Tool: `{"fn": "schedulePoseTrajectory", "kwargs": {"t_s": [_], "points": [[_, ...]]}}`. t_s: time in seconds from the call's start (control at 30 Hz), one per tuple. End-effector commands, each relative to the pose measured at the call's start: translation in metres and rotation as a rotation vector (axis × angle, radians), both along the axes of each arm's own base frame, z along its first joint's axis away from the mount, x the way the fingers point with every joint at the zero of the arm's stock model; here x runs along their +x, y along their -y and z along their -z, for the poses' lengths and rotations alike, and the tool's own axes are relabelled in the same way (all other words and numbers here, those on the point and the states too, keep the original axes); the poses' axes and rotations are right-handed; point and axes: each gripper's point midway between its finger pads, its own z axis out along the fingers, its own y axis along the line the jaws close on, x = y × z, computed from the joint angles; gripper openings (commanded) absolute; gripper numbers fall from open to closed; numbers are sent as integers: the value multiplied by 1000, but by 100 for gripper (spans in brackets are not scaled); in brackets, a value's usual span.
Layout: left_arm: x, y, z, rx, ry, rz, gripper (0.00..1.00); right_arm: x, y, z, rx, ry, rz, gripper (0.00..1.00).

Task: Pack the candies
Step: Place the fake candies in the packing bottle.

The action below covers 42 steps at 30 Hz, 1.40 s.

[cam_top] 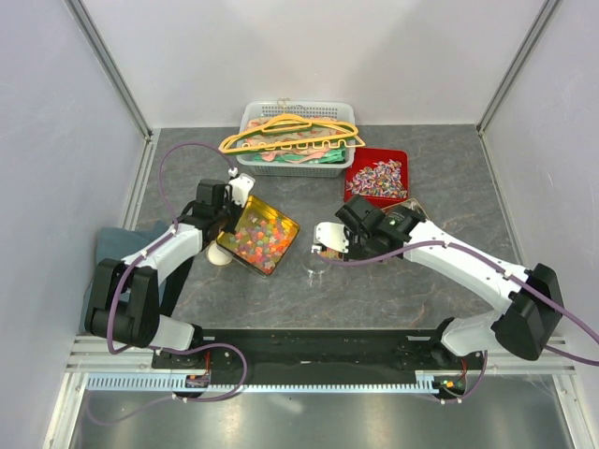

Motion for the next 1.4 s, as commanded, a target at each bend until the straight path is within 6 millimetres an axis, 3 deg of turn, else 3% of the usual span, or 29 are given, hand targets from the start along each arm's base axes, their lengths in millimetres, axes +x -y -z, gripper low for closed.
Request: {"fn": "schedulePoseTrajectory", "kwargs": {"t_s": [0.0, 0.17, 0.47, 0.93, 1.37], "points": [[17, 10, -37, -98, 126, -7, 2, 16, 5, -20, -59, 91, -3, 0], [17, 10, -35, -100, 119, -6, 2, 16, -1, -25, -99, 118, -44, 0], [18, 8, -34, -91, 120, -13, 2, 14, -9, -14, -231, 141, -129, 0], [18, 5, -34, -98, 119, -17, 2, 25, -22, -31, -269, 220, -172, 0], [19, 6, -29, -98, 104, -17, 2, 15, -10, -31, -321, 206, -211, 0]]}}
